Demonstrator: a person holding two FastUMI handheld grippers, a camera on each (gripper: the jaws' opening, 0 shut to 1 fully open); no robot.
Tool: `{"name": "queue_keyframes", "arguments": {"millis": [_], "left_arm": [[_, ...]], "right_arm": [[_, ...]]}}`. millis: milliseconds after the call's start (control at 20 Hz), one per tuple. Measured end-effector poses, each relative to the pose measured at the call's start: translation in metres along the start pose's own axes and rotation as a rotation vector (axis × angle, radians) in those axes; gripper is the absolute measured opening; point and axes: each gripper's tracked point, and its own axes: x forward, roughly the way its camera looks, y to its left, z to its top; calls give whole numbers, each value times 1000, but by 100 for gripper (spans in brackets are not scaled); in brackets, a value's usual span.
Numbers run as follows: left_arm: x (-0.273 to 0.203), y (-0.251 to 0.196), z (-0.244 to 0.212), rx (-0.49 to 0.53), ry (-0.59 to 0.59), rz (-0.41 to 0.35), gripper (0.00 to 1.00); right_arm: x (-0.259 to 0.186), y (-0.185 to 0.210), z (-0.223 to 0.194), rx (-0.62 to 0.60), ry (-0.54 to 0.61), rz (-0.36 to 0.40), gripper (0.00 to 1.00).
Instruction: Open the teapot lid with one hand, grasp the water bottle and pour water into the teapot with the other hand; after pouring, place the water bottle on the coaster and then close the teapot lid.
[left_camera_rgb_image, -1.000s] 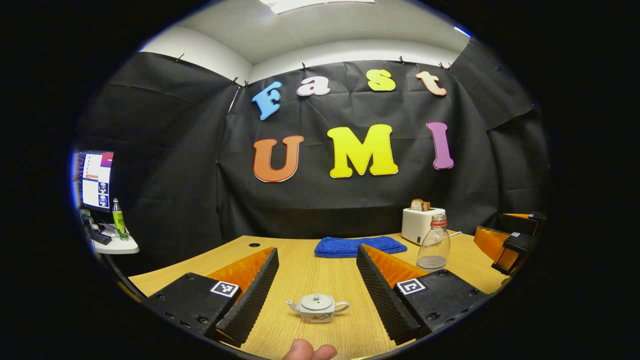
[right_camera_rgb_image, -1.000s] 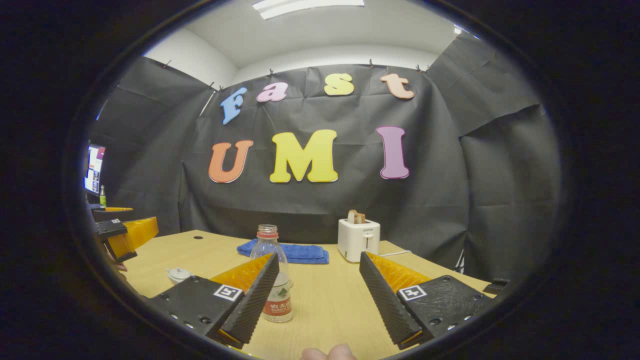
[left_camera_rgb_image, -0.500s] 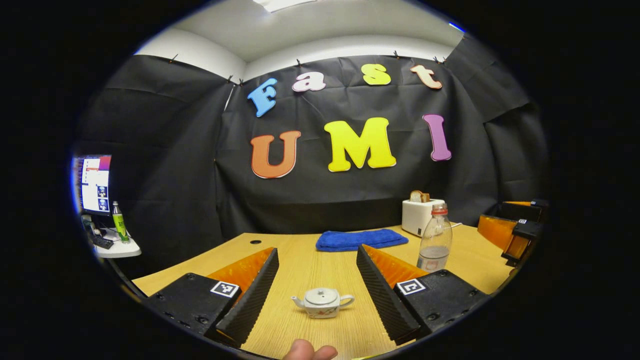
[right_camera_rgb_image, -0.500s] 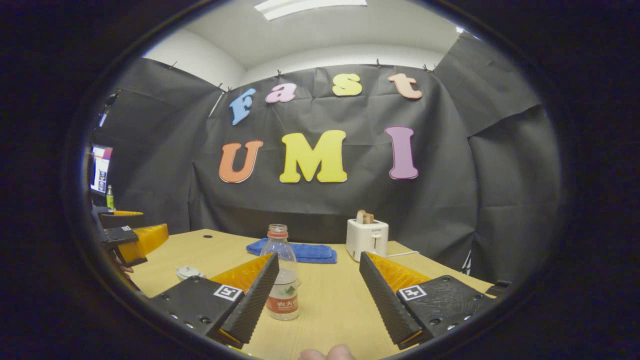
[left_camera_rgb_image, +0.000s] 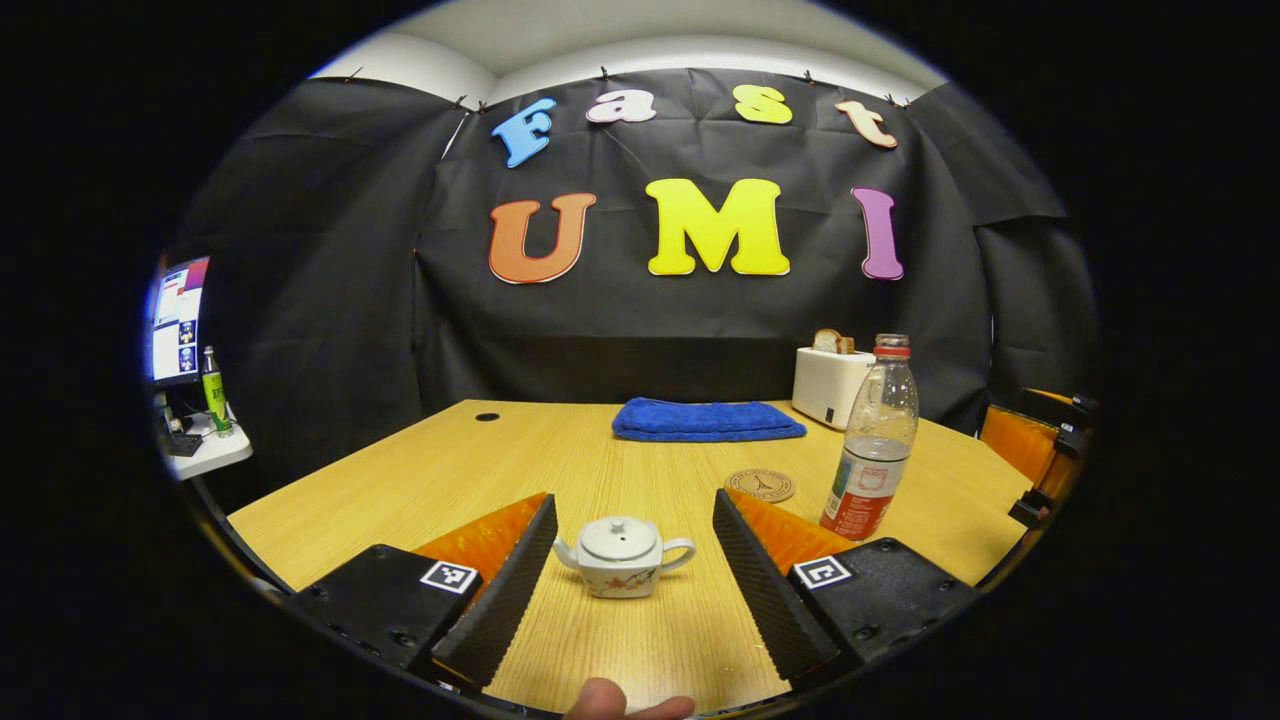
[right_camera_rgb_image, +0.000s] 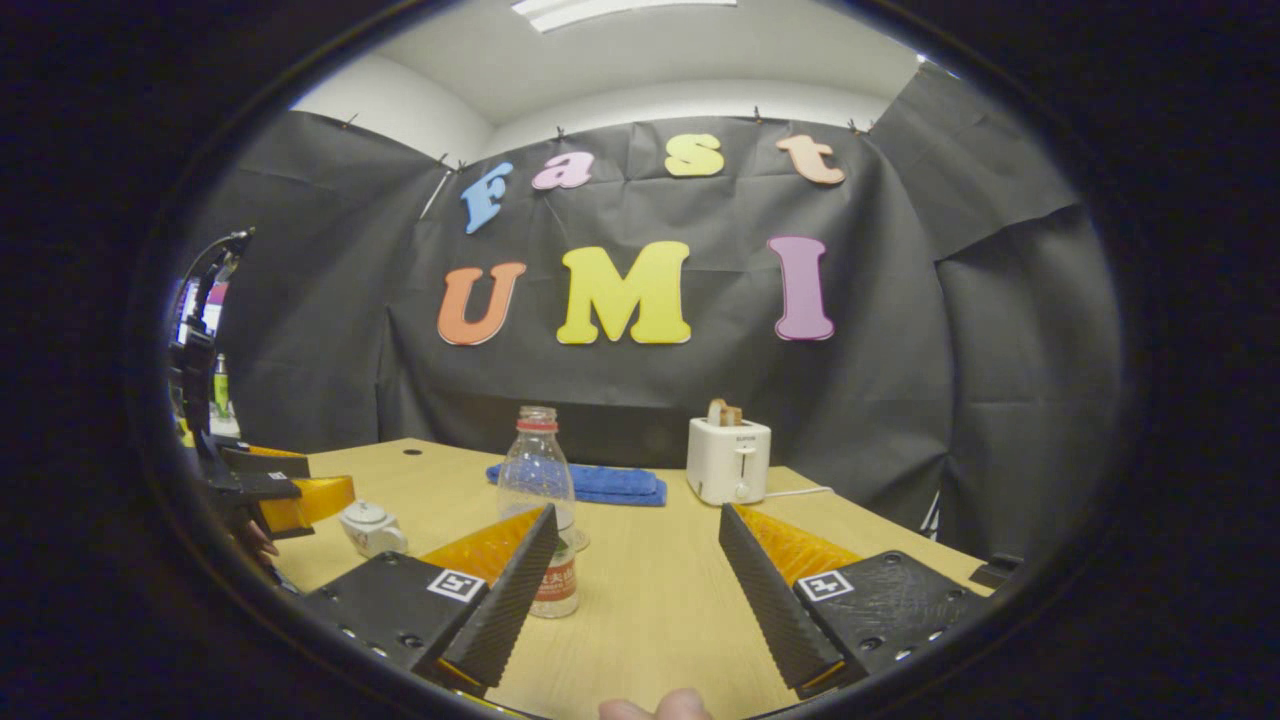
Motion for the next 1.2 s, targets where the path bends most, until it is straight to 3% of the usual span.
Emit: {"name": "queue_keyframes", "arguments": {"millis": [300,700,750,800,850,900,1050,1200], "left_arm": [[30,10,-20,17,86,29,86],[47,13,-35,28,184,31,43],[50,15,-35,36,183,38,39],[50,17,-36,35,191,45,42],[49,14,-34,40,193,40,25],[49,12,-34,48,196,36,23],[50,11,-32,51,194,39,6],[47,11,-24,17,178,29,3]], "right_arm": [[9,-21,-12,23,42,-44,97],[22,-30,-12,29,47,-49,97],[22,-29,-12,27,43,-44,97],[22,-28,-11,25,41,-37,97],[23,-26,-11,23,39,-31,97],[24,-26,-10,23,38,-25,97],[22,-18,-10,33,33,18,97],[16,-8,-8,46,24,77,97]]}}
